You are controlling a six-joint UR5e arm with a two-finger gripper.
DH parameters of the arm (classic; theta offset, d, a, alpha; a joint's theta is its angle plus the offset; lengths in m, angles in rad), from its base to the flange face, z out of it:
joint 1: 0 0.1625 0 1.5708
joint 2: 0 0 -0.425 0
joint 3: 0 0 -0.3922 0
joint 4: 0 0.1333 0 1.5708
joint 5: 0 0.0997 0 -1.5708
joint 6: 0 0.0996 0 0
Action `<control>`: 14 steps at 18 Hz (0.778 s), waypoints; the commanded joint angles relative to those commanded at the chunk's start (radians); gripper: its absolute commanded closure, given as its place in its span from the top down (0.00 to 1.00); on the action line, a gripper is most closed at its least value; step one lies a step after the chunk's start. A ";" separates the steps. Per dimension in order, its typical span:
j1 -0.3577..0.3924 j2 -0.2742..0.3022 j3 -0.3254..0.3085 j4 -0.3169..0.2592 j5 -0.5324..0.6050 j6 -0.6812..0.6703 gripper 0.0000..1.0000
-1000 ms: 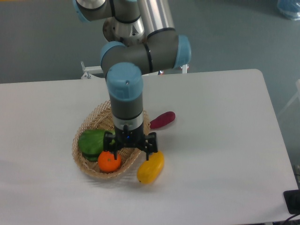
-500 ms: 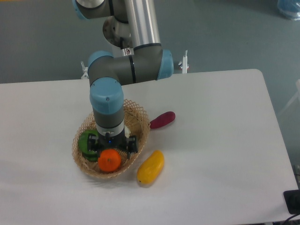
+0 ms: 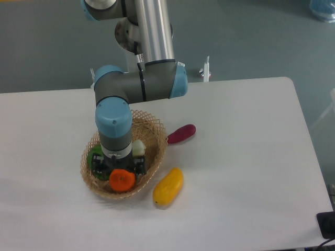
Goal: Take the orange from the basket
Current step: 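Close the gripper fingers around the orange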
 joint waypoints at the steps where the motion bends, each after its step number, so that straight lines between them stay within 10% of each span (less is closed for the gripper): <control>1: 0.000 -0.003 0.002 0.000 0.002 0.002 1.00; 14: 0.000 -0.032 -0.005 0.002 0.020 0.008 1.00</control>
